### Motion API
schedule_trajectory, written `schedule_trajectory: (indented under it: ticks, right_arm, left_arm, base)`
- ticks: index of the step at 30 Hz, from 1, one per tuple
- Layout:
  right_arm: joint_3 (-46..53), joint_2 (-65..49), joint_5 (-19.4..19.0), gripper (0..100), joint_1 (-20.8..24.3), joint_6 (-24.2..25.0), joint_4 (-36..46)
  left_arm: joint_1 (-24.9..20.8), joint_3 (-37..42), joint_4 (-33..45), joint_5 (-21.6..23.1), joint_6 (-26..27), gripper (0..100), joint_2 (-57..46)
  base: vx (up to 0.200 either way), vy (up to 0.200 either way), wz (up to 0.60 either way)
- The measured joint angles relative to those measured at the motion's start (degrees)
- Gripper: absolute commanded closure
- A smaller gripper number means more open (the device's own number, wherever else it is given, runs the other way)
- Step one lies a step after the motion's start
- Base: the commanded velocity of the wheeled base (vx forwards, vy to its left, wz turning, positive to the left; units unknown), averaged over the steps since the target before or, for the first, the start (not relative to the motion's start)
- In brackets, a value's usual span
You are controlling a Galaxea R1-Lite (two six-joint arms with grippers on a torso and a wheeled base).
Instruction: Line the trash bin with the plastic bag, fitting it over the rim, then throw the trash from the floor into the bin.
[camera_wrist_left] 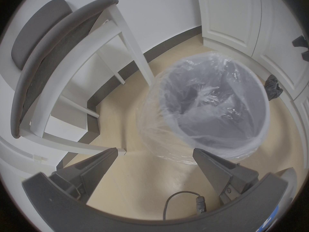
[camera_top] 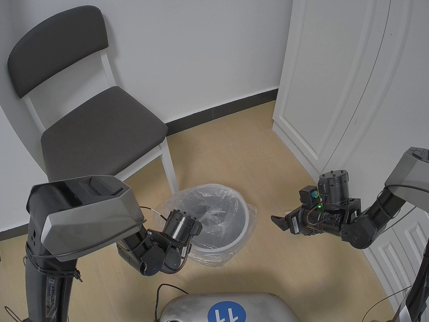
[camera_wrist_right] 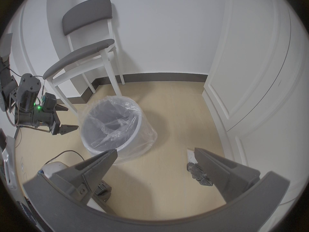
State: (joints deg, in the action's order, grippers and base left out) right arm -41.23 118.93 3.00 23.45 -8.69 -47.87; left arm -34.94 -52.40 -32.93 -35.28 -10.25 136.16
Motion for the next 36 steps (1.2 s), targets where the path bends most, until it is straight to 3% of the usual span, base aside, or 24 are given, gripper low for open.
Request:
schedule_trajectory:
  ticks: [16, 24, 30, 36]
  right_arm:
    - [0.3, -0.1, -0.1, 0, -0.1, -0.1, 0.0]
    - [1.5, -2.1, -0.2, 0, 0.2, -0.2, 0.0]
    - [3.0, -4.8, -0.1, 0, 0.1, -0.9, 0.0]
    - [2.9, -5.5, 0.1, 0, -0.7, -1.1, 0.1]
  left_arm:
    - [4.6, -1.2, 0.3, 1.7, -1.5, 0, 2.7]
    - [6.3, 5.5, -1.5, 2.2, -3.4, 0, -3.1]
    - [10.1, 7.9, -4.0, 6.7, -2.7, 0, -7.1]
    - [12.4, 5.3, -4.6, 12.9, -2.3, 0, -7.9]
  base:
    - [0.0, 0.0, 0.0]
    - [0.0, 0.0, 0.0]
    - [0.0, 0.0, 0.0]
    - [0.0, 0.0, 0.0]
